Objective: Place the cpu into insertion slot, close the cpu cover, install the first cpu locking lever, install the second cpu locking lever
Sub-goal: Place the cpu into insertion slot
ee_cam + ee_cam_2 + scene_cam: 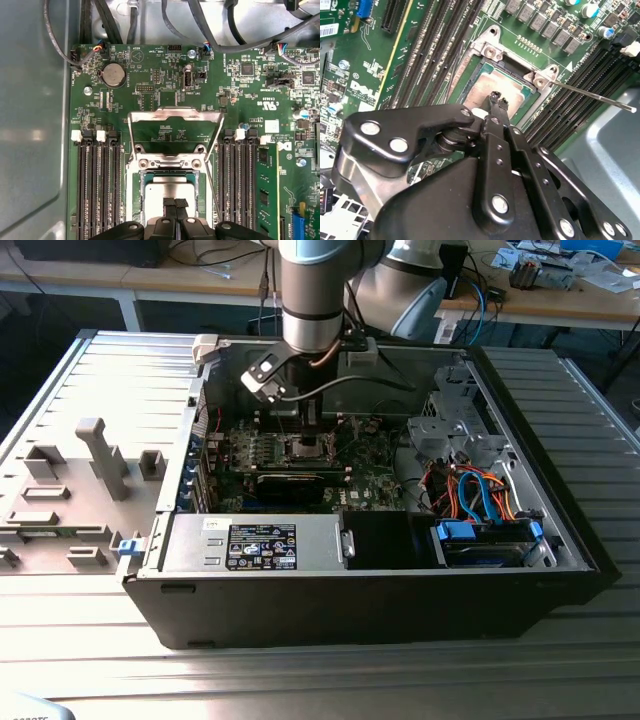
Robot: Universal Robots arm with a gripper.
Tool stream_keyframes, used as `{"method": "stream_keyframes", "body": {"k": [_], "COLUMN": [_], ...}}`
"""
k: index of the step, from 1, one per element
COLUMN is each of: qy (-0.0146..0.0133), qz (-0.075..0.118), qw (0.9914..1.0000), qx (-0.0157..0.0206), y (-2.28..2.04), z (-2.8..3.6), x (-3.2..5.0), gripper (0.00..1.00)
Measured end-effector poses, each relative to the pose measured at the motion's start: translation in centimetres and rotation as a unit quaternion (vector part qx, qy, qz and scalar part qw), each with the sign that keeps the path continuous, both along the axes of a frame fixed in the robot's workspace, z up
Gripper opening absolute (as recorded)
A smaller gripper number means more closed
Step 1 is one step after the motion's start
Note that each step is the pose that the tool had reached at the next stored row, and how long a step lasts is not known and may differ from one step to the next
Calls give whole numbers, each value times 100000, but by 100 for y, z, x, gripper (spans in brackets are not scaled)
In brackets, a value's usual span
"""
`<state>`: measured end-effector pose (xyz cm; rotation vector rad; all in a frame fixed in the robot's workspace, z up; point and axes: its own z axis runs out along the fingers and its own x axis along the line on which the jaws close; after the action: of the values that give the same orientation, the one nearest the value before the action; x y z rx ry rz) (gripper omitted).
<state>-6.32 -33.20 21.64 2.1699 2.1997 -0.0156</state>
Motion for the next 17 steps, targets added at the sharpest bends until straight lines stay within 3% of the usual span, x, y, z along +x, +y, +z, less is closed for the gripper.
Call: {"method": "stream_keyframes", "body": {"k": [7,8,10,13,17], "qy": [19,15,12,11,9], "qz": [1245,1349,1428,1441,1442], "qw": [99992,99991,99990,99990,99990], "qx": [-14,-8,-9,-7,-7], "y": [-8,-7,-7,-7,-7], "z": [15,40,147,238,241], "x": [13,14,14,14,15], "gripper": [11,11,11,11,11]}}
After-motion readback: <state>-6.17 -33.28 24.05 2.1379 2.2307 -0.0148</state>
